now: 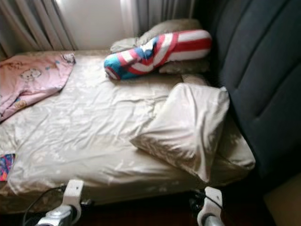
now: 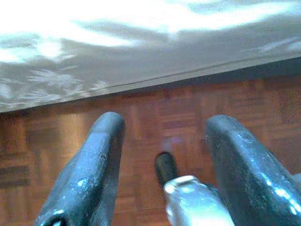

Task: Clean up the room

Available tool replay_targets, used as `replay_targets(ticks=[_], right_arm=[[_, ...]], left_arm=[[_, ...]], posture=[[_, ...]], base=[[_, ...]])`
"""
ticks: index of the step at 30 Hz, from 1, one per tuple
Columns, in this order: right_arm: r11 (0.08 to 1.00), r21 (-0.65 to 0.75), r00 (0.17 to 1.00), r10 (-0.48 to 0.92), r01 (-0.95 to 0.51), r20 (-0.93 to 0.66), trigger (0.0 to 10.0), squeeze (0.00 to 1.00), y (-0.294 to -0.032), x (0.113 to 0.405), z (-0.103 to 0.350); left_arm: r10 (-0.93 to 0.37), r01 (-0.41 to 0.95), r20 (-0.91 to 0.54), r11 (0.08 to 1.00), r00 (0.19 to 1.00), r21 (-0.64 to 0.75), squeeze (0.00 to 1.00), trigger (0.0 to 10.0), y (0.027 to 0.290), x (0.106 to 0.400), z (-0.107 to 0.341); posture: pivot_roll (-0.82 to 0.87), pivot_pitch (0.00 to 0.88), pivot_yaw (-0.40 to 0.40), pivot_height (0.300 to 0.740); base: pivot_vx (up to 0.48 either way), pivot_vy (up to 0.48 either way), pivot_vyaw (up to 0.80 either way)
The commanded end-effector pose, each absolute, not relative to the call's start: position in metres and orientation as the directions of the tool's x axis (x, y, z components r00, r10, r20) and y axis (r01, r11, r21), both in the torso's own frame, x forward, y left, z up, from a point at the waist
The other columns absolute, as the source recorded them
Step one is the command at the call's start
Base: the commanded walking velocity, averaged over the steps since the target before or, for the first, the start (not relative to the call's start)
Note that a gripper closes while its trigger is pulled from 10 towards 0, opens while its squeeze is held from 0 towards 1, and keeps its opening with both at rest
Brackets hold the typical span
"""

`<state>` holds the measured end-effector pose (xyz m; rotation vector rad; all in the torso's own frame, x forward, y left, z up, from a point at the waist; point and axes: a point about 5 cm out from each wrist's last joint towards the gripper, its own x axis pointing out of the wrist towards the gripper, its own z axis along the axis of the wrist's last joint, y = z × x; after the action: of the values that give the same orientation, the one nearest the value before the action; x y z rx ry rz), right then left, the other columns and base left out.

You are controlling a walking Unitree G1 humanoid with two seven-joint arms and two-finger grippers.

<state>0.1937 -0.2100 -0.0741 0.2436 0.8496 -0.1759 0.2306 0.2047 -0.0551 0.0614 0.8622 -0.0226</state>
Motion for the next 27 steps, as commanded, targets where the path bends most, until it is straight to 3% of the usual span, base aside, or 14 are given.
replay_targets(ticks=[1, 22, 27], right_arm=[[0.954, 0.156, 0.668, -0.058, 0.256, -0.742, 10.0, 0.00, -0.2082, 0.2005, -0.0707], [0.954, 0.159, 0.675, -0.058, 0.256, -0.736, 10.0, 0.00, -0.2094, 0.2025, -0.0693], [0.953, 0.162, 0.676, -0.057, 0.256, -0.735, 10.0, 0.00, -0.2092, 0.2027, -0.0692]], left_arm=[[0.025, 0.045, -0.773, 0.997, 0.634, 0.069, 0.00, 10.0, 0.2116, 0.2250, -0.0575], [0.035, 0.011, -0.769, 0.998, 0.639, 0.055, 0.00, 10.0, 0.2108, 0.2260, -0.0572], [0.032, 0.015, -0.767, 0.998, 0.641, 0.054, 0.00, 10.0, 0.2107, 0.2264, -0.0569]], posture=[[0.02, 0.000, -0.013, 0.740], [0.02, 0.000, -0.020, 0.740], [0.02, 0.000, -0.019, 0.740]], base=[[0.000, 0.000, 0.00], [0.000, 0.000, 0.00], [0.273, 0.000, 0.00]])
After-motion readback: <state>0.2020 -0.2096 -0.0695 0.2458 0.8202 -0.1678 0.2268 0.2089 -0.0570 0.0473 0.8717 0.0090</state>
